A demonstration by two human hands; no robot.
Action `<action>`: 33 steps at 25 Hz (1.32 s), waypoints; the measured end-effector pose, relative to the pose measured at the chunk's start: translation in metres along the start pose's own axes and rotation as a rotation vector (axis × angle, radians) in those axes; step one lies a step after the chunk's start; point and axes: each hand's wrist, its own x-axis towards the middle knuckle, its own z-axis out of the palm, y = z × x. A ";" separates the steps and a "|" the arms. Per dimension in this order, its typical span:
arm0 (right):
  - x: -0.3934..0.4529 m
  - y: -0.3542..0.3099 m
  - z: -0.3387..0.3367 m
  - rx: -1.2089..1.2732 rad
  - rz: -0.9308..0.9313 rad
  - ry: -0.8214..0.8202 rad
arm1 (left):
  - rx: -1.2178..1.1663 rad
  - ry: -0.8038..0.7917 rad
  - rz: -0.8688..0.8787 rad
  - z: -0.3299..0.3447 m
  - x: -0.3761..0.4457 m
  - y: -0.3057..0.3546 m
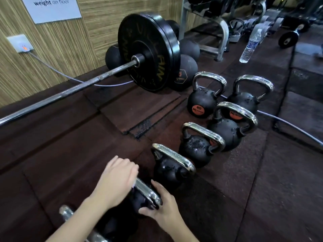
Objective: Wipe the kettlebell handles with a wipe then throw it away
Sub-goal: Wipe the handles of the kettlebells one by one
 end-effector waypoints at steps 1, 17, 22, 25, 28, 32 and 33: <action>-0.001 0.001 -0.001 0.001 -0.002 -0.003 | -0.023 -0.026 -0.066 -0.001 0.000 -0.006; -0.001 0.000 0.002 0.001 0.051 0.006 | -0.108 -0.131 -0.078 -0.011 0.001 0.015; 0.004 -0.005 -0.012 -0.164 0.015 -0.108 | -0.172 -0.095 0.374 -0.008 -0.015 0.055; 0.005 0.005 -0.058 -0.341 0.008 -0.121 | -0.378 -0.046 0.221 -0.007 0.004 0.030; 0.008 0.016 -0.110 -0.319 0.100 0.079 | -0.791 0.023 -0.275 -0.015 0.032 0.014; 0.036 0.005 -0.142 -0.198 0.129 0.153 | -0.527 0.268 -0.309 -0.007 0.082 0.018; 0.045 0.003 -0.141 -0.180 0.132 0.117 | -0.379 0.219 -0.240 -0.003 0.093 0.027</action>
